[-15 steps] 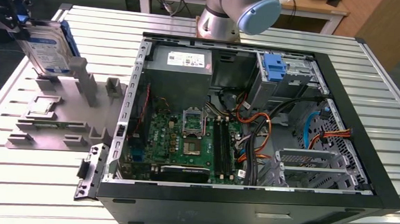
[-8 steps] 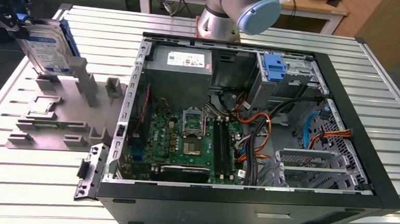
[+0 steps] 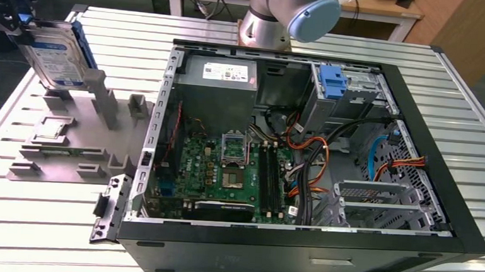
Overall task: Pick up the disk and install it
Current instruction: 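Pick up the disk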
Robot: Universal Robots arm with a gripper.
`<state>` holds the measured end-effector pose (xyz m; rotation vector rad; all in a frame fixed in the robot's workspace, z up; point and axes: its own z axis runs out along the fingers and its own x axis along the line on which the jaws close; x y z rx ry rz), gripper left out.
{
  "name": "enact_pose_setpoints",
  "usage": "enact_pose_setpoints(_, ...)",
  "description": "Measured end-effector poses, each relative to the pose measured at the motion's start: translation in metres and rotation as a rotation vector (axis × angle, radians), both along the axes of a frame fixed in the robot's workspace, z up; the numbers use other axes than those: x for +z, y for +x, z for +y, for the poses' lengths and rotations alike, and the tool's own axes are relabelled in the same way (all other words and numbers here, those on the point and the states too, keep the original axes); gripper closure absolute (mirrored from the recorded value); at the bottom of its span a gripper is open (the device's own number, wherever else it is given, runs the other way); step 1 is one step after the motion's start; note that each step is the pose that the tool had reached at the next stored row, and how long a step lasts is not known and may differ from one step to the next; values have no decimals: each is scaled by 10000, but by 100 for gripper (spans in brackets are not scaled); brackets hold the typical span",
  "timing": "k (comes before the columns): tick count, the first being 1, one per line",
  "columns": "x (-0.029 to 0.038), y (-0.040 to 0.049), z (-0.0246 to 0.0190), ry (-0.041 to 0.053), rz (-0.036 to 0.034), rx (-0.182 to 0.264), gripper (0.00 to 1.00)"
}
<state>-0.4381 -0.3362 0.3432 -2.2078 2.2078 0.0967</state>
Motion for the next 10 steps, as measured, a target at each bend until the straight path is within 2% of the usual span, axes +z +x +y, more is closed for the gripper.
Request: enact_pose_setpoints(10, 10, 0, 0, 0, 3, 0, 64)
